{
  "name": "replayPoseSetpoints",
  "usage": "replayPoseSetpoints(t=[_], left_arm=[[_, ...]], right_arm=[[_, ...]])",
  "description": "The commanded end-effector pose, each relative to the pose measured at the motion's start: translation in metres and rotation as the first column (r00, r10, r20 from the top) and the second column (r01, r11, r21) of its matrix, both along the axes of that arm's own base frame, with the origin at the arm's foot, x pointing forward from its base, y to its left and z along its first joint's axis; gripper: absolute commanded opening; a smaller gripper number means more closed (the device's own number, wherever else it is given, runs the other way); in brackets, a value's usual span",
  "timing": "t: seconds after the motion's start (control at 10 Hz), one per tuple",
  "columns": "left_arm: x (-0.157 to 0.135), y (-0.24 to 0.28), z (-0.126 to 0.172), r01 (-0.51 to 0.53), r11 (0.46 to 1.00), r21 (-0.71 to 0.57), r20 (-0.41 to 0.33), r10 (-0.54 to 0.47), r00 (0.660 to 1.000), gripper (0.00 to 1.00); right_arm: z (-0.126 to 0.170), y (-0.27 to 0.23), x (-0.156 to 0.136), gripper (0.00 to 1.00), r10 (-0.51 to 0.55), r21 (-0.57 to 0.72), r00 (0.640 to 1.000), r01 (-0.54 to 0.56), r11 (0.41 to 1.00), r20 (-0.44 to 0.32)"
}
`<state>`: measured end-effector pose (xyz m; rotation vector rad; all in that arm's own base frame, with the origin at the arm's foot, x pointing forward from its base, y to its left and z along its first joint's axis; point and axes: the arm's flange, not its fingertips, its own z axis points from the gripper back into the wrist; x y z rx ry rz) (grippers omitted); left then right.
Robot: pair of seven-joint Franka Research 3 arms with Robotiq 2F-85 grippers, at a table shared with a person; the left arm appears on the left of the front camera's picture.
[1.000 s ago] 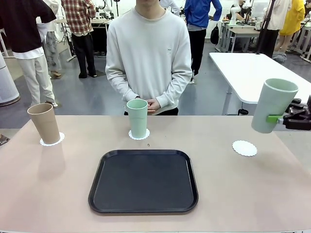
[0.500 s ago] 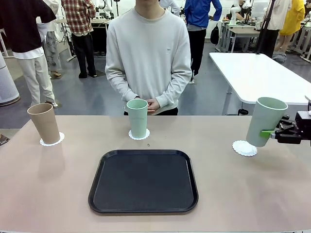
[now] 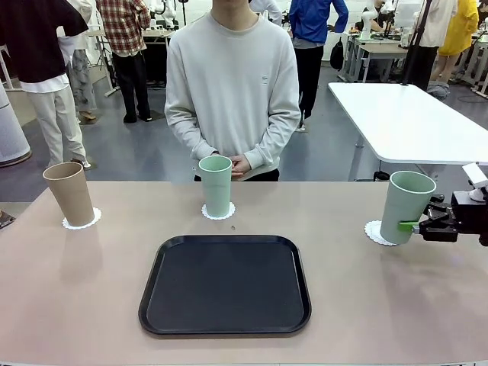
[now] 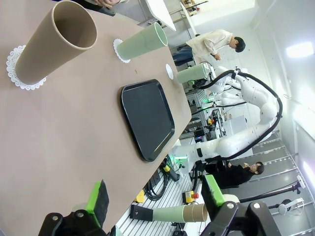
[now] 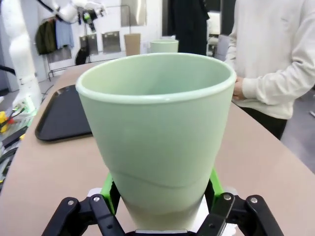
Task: Place coasters on the table and set cups on them.
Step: Take one Reusable plastic cup from the Flat Tray and place it on a coaster set by the human.
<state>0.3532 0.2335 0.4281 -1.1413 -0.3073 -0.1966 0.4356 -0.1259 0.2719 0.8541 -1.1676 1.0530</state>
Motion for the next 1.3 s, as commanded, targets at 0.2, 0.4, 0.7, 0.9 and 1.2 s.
replayPoseSetpoints(t=[0.2, 0.4, 0.7, 0.9, 1.2], left_arm=[[0.0, 0.0, 0.003, -0.007, 1.0, -0.014, 0.0, 0.007, 1.0, 1.0], [0.0, 0.0, 0.003, -0.007, 1.0, -0.014, 0.0, 0.007, 1.0, 1.0], [0.0, 0.0, 0.003, -0.007, 1.0, -0.014, 0.0, 0.007, 1.0, 1.0], [0.0, 0.0, 0.003, -0.007, 1.0, -0.014, 0.0, 0.007, 1.0, 1.0], [0.0, 0.0, 0.003, -0.007, 1.0, -0.014, 0.0, 0.007, 1.0, 1.0]], right_arm=[[0.002, 0.0, -0.003, 0.82, 0.024, -0.001, 1.0, -0.024, 1.0, -0.011], [0.0, -0.001, 0.01, 0.82, 0.041, 0.018, 0.999, -0.041, 0.999, 0.022], [-0.002, 0.007, 0.027, 0.82, 0.096, 0.029, 0.995, -0.096, 0.995, 0.011], [-0.01, 0.005, 0.037, 0.82, 0.09, 0.026, 0.996, -0.089, 0.996, -0.021], [-0.021, -0.008, 0.048, 0.82, 0.047, 0.039, 0.998, -0.045, 0.998, -0.037]])
